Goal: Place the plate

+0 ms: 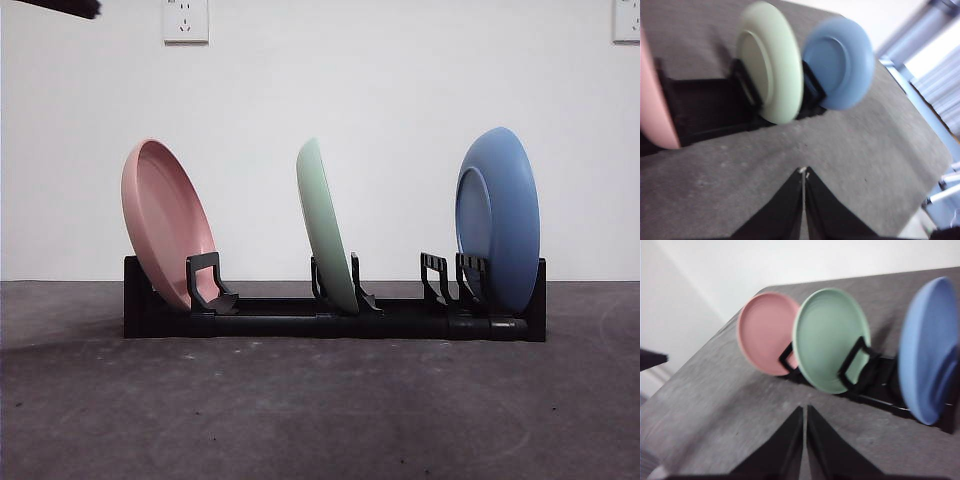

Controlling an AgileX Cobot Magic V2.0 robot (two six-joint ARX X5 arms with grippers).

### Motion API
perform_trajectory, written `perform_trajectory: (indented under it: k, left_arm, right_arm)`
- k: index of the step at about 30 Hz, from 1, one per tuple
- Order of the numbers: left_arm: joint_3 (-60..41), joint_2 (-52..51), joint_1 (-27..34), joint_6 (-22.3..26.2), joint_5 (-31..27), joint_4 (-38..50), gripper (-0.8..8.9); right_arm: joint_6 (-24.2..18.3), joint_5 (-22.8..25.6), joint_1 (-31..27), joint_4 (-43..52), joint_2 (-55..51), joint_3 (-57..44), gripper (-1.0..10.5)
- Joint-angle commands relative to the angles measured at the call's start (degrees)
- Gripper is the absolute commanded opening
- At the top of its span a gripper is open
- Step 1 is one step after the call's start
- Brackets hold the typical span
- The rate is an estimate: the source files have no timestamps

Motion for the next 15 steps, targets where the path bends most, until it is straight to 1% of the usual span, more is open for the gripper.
perform_trajectory:
  k: [1, 4, 6, 8, 9, 11, 15]
  left_arm:
    - [1.0, 0.9, -0.5, 2.8, 0.6, 0.3, 0.09]
    - [1.0, 0.9, -0.8, 4.3, 0.6, 0.4, 0.09]
    - [1.0, 0.9, -0.8, 4.3, 0.6, 0.4, 0.19]
    - [1.0, 0.9, -0.8, 4.4, 0.6, 0.4, 0.59]
    - [1.0, 0.9, -0.8, 4.4, 0.6, 0.4, 0.88]
    - [1.0, 0.9, -0.8, 4.4, 0.6, 0.4, 1.82]
    - [1.0, 0.9, -0.9, 4.4, 0.6, 0.4, 4.2]
  right_arm:
    - [-3.8, -1.0, 1.0, 0.0, 1.5, 0.9, 0.1]
    - [-4.6, -0.9, 2.1, -0.4, 2.1, 0.9, 0.1]
    - [-4.6, -1.0, 2.7, -0.3, 2.3, 0.9, 0.1]
    - [-4.6, -1.0, 3.3, -0.3, 2.4, 0.9, 0.4]
    - [-4.7, -0.9, 3.6, -0.3, 2.4, 0.9, 0.8]
    - [-4.6, -0.3, 4.0, -0.3, 2.4, 0.9, 1.9]
    - [-4.7, 0.3, 4.3, -0.2, 2.4, 0.9, 4.3]
